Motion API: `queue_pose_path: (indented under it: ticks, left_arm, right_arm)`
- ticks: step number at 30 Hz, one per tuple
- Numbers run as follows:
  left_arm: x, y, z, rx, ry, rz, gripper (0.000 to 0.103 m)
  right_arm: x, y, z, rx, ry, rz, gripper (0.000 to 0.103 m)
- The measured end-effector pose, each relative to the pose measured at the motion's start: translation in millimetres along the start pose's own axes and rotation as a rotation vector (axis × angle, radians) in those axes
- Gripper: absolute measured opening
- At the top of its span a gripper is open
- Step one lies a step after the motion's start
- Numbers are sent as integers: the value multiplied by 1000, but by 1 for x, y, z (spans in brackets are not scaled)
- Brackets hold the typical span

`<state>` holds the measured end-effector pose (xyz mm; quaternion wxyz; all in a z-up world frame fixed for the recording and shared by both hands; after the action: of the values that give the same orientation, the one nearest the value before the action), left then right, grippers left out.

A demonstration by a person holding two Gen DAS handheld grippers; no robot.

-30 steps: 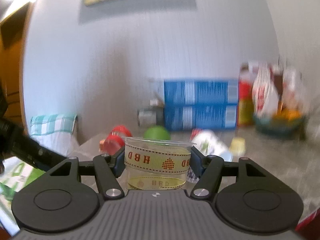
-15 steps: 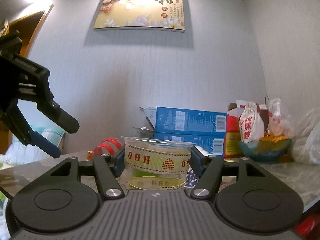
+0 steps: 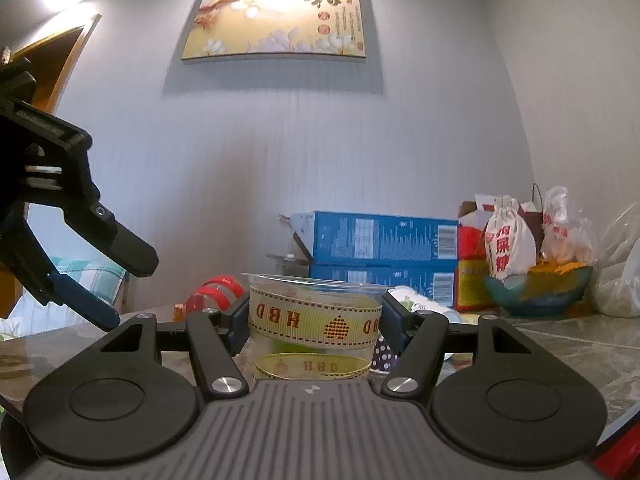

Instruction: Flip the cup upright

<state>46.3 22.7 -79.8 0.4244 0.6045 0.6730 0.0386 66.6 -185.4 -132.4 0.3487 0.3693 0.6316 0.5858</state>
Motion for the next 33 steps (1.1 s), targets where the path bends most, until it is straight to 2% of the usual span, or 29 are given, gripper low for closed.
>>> queue_pose_path:
  ticks: [7,14,17,21,23,24,25,27,29,33]
  left_arm:
    - [1,-1,-2,-1,8,-3,79]
    - [3,-3,-5,-6,16,-12,79]
    - [2,-4,-6,-5,19,-8,79]
    - [1,-7,-4,-3,27,-2,80]
    - [-1,-8,-4,-16,55,12,84]
    - [-3,-10,-6,-36,83,28,90]
    - [-5,-10,-7,-56,115,45,97]
    - [-10,-12,-10,-90,196,83,103]
    - [-16,-13,-12,-88,219,117,103]
    - [-42,-12,-19,-110,269,189,103]
  right_arm:
    - [4,-3,3,14,-7,-5,66]
    - [6,-4,7,29,-4,3,72]
    - [6,-6,7,50,11,15,77]
    - [6,-6,6,67,26,23,94]
    - [5,-6,1,64,27,24,99]
    - [4,-5,-4,70,22,20,102]
    - [3,-4,-9,77,16,20,102]
    - [-4,2,-24,94,16,40,102]
    - [-10,16,-43,107,9,55,102]
    - [-15,65,-72,157,-10,-18,102]
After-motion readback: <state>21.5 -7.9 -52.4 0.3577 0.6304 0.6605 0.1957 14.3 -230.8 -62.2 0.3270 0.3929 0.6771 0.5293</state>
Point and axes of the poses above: each gripper's, at about its wrist camera, not at the fingertips, and z roughly the way its jaws point, x to its left, y to its top, the point moved 4 cm from there along z, roughly the way its jaws point, and after that the axes turned 12 degrees about x, right-handed, at the moved point
